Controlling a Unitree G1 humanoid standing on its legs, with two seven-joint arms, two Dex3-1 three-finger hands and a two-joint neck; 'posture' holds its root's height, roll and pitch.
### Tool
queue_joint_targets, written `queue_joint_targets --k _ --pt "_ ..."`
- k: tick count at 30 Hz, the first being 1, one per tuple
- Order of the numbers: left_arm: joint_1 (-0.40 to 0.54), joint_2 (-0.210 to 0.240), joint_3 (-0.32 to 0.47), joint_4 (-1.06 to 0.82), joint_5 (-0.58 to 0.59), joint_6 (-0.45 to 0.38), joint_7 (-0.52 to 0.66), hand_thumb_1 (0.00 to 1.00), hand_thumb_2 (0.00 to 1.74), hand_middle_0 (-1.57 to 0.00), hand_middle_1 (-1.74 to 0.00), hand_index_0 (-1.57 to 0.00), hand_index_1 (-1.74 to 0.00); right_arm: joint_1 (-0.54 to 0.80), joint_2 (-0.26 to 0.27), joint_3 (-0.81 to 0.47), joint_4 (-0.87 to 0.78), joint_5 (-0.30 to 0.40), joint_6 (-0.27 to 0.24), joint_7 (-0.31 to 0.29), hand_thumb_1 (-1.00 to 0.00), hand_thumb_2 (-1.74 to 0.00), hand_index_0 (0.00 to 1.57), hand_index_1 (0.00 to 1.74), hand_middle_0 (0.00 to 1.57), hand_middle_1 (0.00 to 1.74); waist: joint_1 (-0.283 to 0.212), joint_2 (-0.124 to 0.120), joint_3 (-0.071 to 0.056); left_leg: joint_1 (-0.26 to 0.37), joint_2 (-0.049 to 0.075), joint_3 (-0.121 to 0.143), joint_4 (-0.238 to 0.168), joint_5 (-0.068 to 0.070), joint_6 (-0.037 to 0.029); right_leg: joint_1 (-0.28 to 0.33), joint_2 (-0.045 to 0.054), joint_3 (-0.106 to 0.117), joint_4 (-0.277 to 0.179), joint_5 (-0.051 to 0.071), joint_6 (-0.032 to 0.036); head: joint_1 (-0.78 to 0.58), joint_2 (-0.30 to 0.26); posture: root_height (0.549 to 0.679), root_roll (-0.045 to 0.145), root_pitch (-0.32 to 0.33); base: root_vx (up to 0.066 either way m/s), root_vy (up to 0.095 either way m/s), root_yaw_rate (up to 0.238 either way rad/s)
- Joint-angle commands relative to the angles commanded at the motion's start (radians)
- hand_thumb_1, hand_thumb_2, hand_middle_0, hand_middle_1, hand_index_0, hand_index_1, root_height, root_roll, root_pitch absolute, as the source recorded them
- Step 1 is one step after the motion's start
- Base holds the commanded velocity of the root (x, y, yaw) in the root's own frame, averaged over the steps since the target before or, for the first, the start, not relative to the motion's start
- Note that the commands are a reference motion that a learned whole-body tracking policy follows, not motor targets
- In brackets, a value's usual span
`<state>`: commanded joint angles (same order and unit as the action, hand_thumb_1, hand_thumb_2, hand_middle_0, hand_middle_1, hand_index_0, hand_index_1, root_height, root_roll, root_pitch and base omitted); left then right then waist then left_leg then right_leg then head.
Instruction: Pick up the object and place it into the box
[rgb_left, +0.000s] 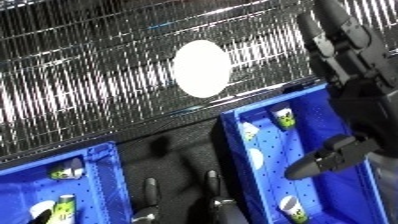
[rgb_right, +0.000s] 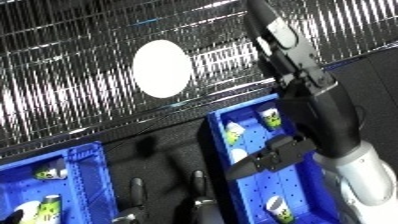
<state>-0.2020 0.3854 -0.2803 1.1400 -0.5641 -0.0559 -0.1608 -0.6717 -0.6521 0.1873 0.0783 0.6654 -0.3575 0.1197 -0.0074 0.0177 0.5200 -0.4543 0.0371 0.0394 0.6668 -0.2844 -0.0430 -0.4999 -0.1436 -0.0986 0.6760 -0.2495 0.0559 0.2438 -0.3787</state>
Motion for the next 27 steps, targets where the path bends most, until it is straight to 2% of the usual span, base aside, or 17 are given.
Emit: queue_joint_targets --k 4,10,19,27 --pt "0.003 -0.006 -0.025 -0.015 0.003 0.017 0.002 0.00 0.00 0.00 0.00 0.00 0.00 -0.083 -0.023 0.042 0.083 -0.016 0.008 -0.043 0.00 0.00 0.00 0.00 0.00 0.00 0.026 0.014 0.000 -0.014 -0.008 -0.006 0.019 -0.005 0.0036 -0.011 -0.0060 -0.004 0.019 -0.006 -0.0059 0.040 0.019 0.644 0.072 0.072 0.042 0.003 0.087" --pt "0.019 -0.002 -0.036 -0.033 -0.014 0.035 0.006 0.00 0.00 0.00 0.00 0.00 0.00 -0.200 -0.040 0.120 0.226 -0.010 0.002 -0.058 0.00 0.00 0.00 0.00 0.00 0.00 0.049 0.038 0.000 -0.035 -0.023 -0.013 0.027 -0.002 0.0054 -0.033 -0.0129 -0.009 0.042 -0.016 -0.0134 0.100 0.057 0.641 0.076 0.081 0.036 0.010 0.099" --pt "0.042 -0.002 -0.063 -0.056 -0.029 0.036 -0.006 0.00 0.00 0.00 0.00 0.00 0.00 -0.313 -0.062 0.187 0.434 -0.005 -0.004 -0.031 0.00 0.00 0.00 0.00 0.00 0.00 0.077 0.076 0.000 -0.068 -0.041 -0.012 0.054 0.002 0.0053 -0.070 -0.0268 -0.013 0.080 -0.029 -0.0247 0.196 0.089 0.636 0.084 0.090 0.020 0.024 0.075" --pt "0.060 0.003 -0.085 -0.093 -0.038 0.046 -0.005 0.00 0.00 0.00 0.00 0.00 0.00 -0.381 -0.081 0.244 0.581 -0.026 0.001 0.001 0.00 0.00 0.00 0.00 0.00 0.00 0.090 0.096 0.000 -0.109 -0.047 -0.009 0.081 -0.005 0.0099 -0.116 -0.0296 -0.011 0.114 -0.036 -0.0310 0.245 0.121 0.631 0.084 0.109 0.007 0.012 0.029"
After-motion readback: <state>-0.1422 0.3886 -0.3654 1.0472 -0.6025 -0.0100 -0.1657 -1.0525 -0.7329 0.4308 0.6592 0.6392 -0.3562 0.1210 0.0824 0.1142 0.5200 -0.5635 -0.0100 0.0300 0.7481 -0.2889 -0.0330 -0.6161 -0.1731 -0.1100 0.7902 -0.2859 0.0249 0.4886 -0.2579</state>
